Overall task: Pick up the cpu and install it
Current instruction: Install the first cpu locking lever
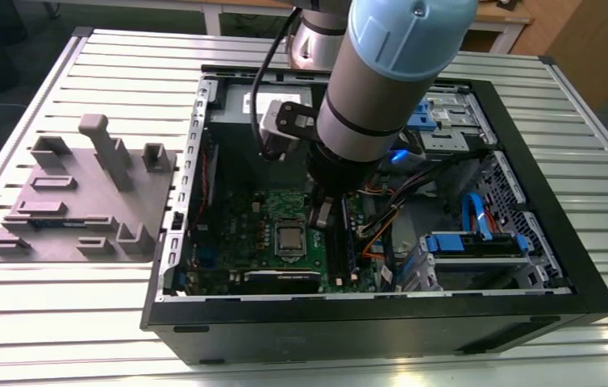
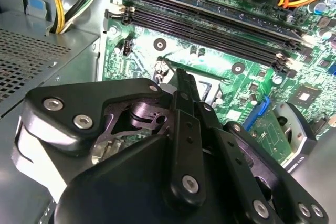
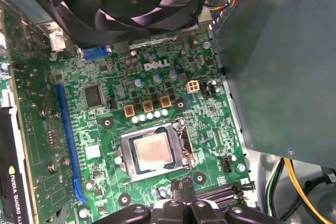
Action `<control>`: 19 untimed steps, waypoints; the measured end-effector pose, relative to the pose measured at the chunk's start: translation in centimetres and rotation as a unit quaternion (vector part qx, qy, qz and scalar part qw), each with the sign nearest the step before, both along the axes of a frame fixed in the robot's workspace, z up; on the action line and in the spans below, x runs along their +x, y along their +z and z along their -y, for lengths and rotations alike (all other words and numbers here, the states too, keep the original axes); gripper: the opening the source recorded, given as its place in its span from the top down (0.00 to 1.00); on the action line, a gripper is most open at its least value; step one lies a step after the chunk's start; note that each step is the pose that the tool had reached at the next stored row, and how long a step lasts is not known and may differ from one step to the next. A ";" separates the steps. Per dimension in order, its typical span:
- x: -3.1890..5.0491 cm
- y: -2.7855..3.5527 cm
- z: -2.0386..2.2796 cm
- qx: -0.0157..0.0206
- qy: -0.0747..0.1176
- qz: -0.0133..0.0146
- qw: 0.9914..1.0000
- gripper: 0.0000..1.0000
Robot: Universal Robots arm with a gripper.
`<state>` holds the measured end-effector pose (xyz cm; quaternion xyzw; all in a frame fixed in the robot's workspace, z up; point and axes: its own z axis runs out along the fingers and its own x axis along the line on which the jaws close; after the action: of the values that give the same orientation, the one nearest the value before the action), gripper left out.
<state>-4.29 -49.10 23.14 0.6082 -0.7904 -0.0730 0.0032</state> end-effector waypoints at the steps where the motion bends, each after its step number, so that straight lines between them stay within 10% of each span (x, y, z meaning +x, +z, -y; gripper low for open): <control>1: 0.00 0.00 0.00 0.000 0.000 0.000 1.000 0.90; 4: -0.08 0.00 0.01 0.000 0.001 0.001 1.000 0.90; 9: -0.53 -0.02 0.01 0.000 0.005 0.012 1.000 0.90; 15: -0.54 -0.17 0.10 0.000 0.027 0.013 1.000 0.90; 19: -0.58 -0.31 0.14 -0.008 0.031 0.013 0.999 0.90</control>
<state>-4.87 -49.24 22.83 0.6331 -0.7718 -0.0586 0.0002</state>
